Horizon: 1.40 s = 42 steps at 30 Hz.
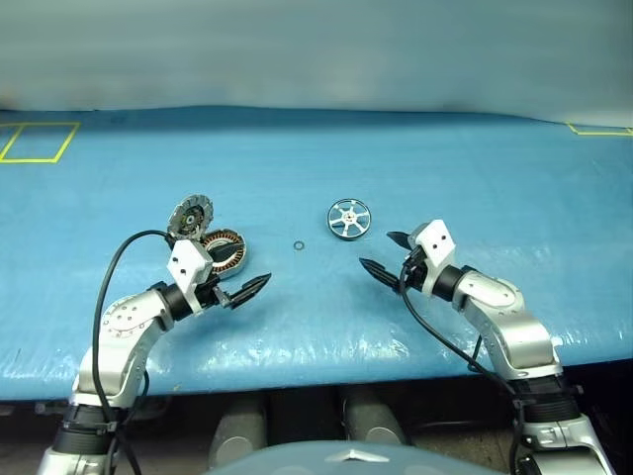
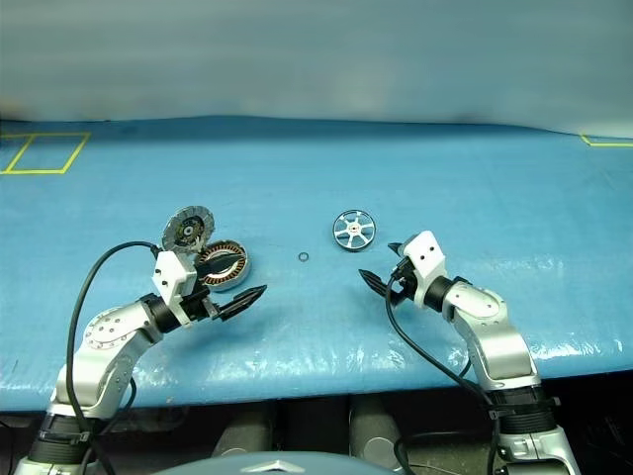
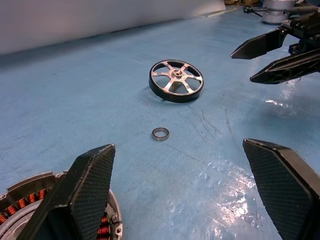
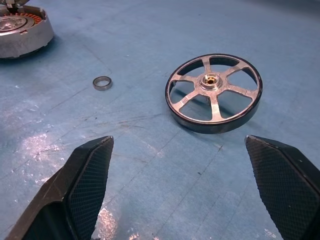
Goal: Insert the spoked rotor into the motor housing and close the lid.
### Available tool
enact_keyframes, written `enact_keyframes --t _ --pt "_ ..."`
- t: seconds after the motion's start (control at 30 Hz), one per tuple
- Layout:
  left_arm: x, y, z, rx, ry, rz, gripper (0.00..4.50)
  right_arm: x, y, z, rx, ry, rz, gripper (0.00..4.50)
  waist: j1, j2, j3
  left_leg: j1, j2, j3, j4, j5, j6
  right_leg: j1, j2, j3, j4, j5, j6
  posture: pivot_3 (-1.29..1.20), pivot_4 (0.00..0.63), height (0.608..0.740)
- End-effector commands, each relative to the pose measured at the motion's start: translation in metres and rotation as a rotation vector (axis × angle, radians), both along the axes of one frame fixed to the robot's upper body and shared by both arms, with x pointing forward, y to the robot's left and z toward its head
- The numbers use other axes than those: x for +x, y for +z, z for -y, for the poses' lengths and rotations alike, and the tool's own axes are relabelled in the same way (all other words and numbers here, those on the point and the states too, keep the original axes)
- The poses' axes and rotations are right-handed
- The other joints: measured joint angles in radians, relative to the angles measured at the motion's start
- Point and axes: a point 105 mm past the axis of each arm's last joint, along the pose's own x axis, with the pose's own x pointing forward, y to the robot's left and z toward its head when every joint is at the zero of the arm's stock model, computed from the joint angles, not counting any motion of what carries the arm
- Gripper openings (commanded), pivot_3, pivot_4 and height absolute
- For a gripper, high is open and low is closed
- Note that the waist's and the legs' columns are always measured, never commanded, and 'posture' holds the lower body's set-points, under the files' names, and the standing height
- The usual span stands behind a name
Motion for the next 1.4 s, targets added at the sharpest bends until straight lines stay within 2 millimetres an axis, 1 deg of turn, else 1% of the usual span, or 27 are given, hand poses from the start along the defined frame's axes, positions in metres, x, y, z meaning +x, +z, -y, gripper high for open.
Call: enact_keyframes --t 0.03,0.13,0.2,0.3,0.37,0.43,0.57,0.7,0.83,0.93,1.03,1.13,1.2,1.3,1.4 --pt "-0.002 0.015 -0.002 0.022 -0.027 0.033 4.50 0.002 0.010 -0.005 0.016 0.025 0.038 4.44 0.000 0.000 0.000 0.000 0.000 0.000 0.000 0.000 0.000 0.000 0.000 0.000 0.000 0.000 0.000 0.00 0.150 0.740" --pt "-0.001 0.022 -0.003 0.057 -0.069 0.030 4.50 -0.002 0.007 -0.012 0.014 0.069 0.020 4.44 0.000 0.000 0.000 0.000 0.000 0.000 0.000 0.000 0.000 0.000 0.000 0.000 0.000 0.000 0.000 0.00 0.150 0.740" --pt "0.002 0.025 -0.005 0.158 -0.120 0.015 4.50 -0.011 0.002 -0.018 -0.042 0.125 -0.004 4.44 0.001 -0.001 0.001 0.000 0.000 0.000 0.000 0.000 0.000 0.000 0.000 0.000 0.000 0.000 0.000 0.00 0.150 0.740" --pt "0.007 0.034 -0.007 0.278 -0.217 0.009 4.50 -0.017 0.003 -0.025 -0.039 0.159 -0.003 4.44 0.002 -0.001 0.001 0.000 0.000 -0.001 0.000 0.000 0.000 0.000 0.000 0.000 0.001 0.000 0.000 0.00 0.150 0.740" --pt "0.010 0.039 -0.010 0.402 -0.315 -0.009 4.50 -0.019 0.002 -0.030 -0.037 0.175 -0.002 4.44 0.002 -0.002 0.002 0.000 0.000 0.000 0.000 0.000 0.000 0.000 0.000 0.000 0.000 0.000 0.000 0.00 0.150 0.740" --pt "0.013 0.044 -0.016 0.495 -0.371 -0.028 4.50 -0.020 0.001 -0.034 -0.030 0.183 -0.001 4.44 0.000 -0.003 0.002 0.000 0.000 0.000 -0.001 0.000 0.000 0.000 0.000 0.000 0.000 0.000 0.000 0.00 0.150 0.740" --pt "0.022 0.059 -0.028 0.685 -0.486 -0.073 4.50 -0.025 -0.006 -0.045 -0.012 0.191 -0.004 4.44 -0.003 -0.003 0.002 -0.001 0.000 0.001 -0.002 0.000 0.000 -0.003 0.001 0.000 0.000 -0.001 -0.001 0.00 0.150 0.740" --pt "0.031 0.066 -0.037 0.859 -0.599 -0.112 4.50 -0.030 -0.012 -0.054 0.030 0.174 0.001 4.44 -0.002 -0.003 0.002 -0.003 0.001 0.000 -0.002 0.000 0.000 -0.004 0.001 0.000 0.000 -0.001 -0.001 0.00 0.150 0.740" --pt "0.042 0.070 -0.045 1.017 -0.694 -0.095 4.50 -0.034 -0.015 -0.061 0.061 0.147 0.006 4.44 -0.001 -0.003 0.002 -0.004 0.000 0.000 -0.002 0.000 0.000 -0.005 0.001 0.000 0.000 -0.001 -0.001 0.00 0.150 0.740" --pt "0.049 0.070 -0.045 1.094 -0.760 -0.069 4.50 -0.035 -0.018 -0.064 0.066 0.135 0.008 4.44 -0.001 -0.004 0.002 -0.004 0.000 0.000 -0.001 0.000 0.000 -0.005 0.001 0.000 0.000 -0.001 -0.001 0.00 0.150 0.740" --pt "0.056 0.068 -0.039 1.101 -0.800 -0.048 4.50 -0.034 -0.018 -0.063 0.069 0.113 0.019 4.44 0.000 -0.004 0.002 -0.004 0.000 0.000 0.000 0.000 0.000 -0.005 0.001 0.000 0.001 -0.001 -0.001 0.00 0.150 0.740" --pt "0.061 0.066 -0.038 1.111 -0.809 -0.049 4.50 -0.033 -0.018 -0.060 0.076 0.079 0.030 4.44 0.000 -0.004 0.002 -0.005 0.000 0.000 0.000 0.000 0.000 -0.005 0.001 0.000 0.002 -0.001 -0.001 0.00 0.150 0.740" --pt "0.060 0.062 -0.040 1.136 -0.829 -0.052 4.50 -0.034 -0.018 -0.058 0.076 0.067 0.034 4.44 -0.002 -0.004 0.002 -0.005 0.000 0.000 0.000 0.000 0.000 -0.006 0.001 0.000 0.002 -0.001 -0.001 0.00 0.150 0.740" --pt "0.057 0.052 -0.049 1.198 -0.856 -0.085 4.50 -0.032 -0.016 -0.054 0.067 0.052 0.045 4.44 -0.001 -0.004 0.002 -0.005 0.000 0.000 0.000 0.000 0.000 -0.006 0.001 0.000 0.003 -0.001 -0.001 0.00 0.150 0.740" --pt "0.052 0.042 -0.055 1.203 -0.869 -0.126 4.50 -0.032 -0.015 -0.051 0.060 0.039 0.050 4.44 -0.002 -0.004 0.002 -0.005 0.000 -0.001 0.001 0.000 0.000 -0.006 0.001 0.000 0.004 -0.001 -0.001 0.00 0.150 0.740"
